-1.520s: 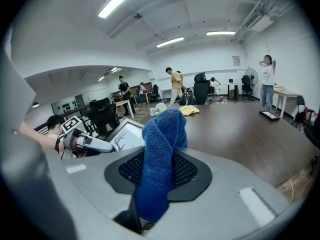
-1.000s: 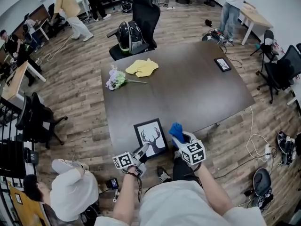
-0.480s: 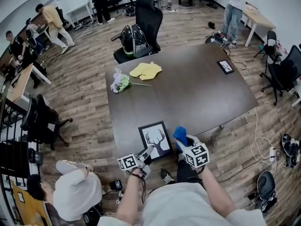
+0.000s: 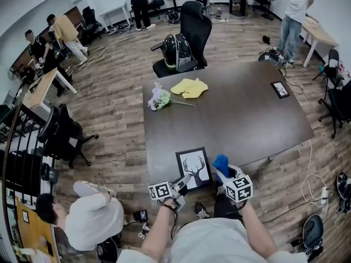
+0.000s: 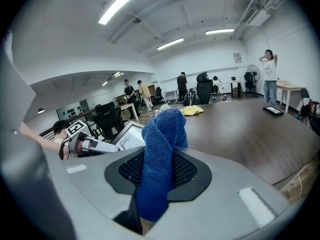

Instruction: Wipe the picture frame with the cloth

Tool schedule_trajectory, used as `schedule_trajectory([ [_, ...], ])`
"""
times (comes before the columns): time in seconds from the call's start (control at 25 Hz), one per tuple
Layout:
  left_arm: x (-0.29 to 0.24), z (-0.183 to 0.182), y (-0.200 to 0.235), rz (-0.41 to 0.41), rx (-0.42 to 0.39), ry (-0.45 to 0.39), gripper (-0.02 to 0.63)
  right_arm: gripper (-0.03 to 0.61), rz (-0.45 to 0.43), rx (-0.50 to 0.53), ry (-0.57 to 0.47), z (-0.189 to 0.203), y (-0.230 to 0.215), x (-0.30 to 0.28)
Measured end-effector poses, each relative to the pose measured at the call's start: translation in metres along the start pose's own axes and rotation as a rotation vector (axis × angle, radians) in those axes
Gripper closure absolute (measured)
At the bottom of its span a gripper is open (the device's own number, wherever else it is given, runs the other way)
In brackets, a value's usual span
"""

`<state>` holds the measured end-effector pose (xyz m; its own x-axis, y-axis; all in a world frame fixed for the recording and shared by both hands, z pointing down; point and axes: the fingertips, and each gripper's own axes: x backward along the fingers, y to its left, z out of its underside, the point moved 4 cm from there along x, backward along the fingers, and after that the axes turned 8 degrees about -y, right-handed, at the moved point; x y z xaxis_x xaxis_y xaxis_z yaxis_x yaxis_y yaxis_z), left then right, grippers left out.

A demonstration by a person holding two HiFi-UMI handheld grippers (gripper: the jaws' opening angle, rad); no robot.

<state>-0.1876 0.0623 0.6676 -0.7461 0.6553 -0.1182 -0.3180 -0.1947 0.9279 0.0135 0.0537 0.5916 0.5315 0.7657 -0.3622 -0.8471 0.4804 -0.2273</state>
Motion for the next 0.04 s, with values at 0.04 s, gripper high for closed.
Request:
schedule_trajectory([
  [0.04,0.0012,-0.0006,0.0002,-0.002,0.002,-0.002,0.529,0.472,-0.003,0.000,0.000,-0.0002,0.0016,-0.0004],
])
